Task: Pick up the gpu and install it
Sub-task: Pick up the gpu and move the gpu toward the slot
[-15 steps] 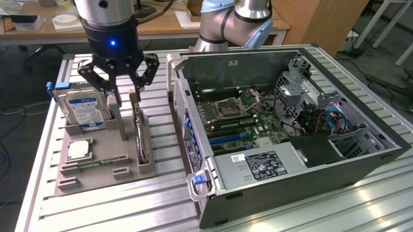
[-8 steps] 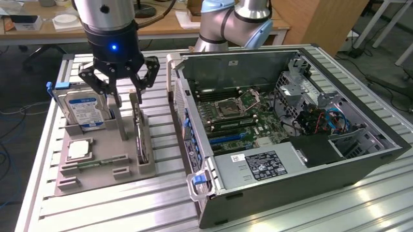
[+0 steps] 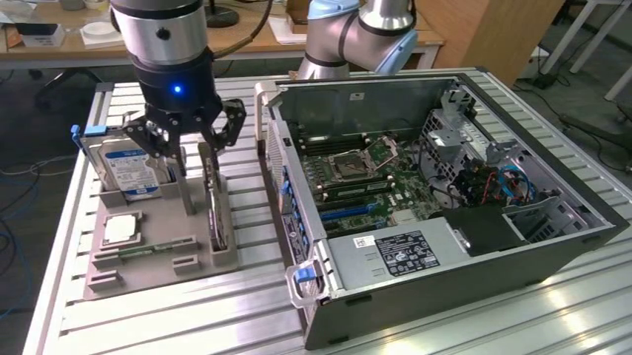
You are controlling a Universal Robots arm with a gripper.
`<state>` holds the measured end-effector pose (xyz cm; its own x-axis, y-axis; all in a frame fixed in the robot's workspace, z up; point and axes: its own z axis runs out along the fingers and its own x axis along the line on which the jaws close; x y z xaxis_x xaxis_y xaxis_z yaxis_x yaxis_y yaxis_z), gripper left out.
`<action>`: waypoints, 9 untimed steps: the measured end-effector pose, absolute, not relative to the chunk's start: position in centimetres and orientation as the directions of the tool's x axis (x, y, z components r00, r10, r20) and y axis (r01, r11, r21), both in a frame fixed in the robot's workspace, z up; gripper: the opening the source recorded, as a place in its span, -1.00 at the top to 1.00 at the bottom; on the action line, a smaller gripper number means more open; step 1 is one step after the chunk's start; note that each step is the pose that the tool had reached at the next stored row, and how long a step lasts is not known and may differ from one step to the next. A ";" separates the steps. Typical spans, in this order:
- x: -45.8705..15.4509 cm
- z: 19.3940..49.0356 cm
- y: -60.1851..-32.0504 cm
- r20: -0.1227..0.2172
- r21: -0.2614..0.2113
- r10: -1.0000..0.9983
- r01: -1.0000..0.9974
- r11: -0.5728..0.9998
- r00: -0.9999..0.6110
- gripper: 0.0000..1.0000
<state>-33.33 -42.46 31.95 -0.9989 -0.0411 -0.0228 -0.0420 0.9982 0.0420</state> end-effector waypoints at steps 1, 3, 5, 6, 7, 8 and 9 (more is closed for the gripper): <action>-33.3 31.8 -42.5 -0.023 0.042 -0.042 -0.043 0.998 -0.999 0.03; -33.3 31.4 -42.6 -0.023 0.042 -0.043 -0.044 0.998 -0.999 0.03; -33.3 31.1 -42.7 -0.023 0.042 -0.043 -0.044 0.998 -0.999 0.03; -33.3 30.9 -42.7 -0.023 0.042 -0.043 -0.044 0.998 -0.999 0.03; -33.3 30.8 -42.7 -0.023 0.042 -0.044 -0.044 0.998 -0.999 0.03; -33.2 30.7 -42.7 -0.023 0.042 -0.044 -0.045 0.998 -0.999 0.03; -33.2 30.6 -42.7 -0.023 0.042 -0.044 -0.044 0.998 -0.999 0.03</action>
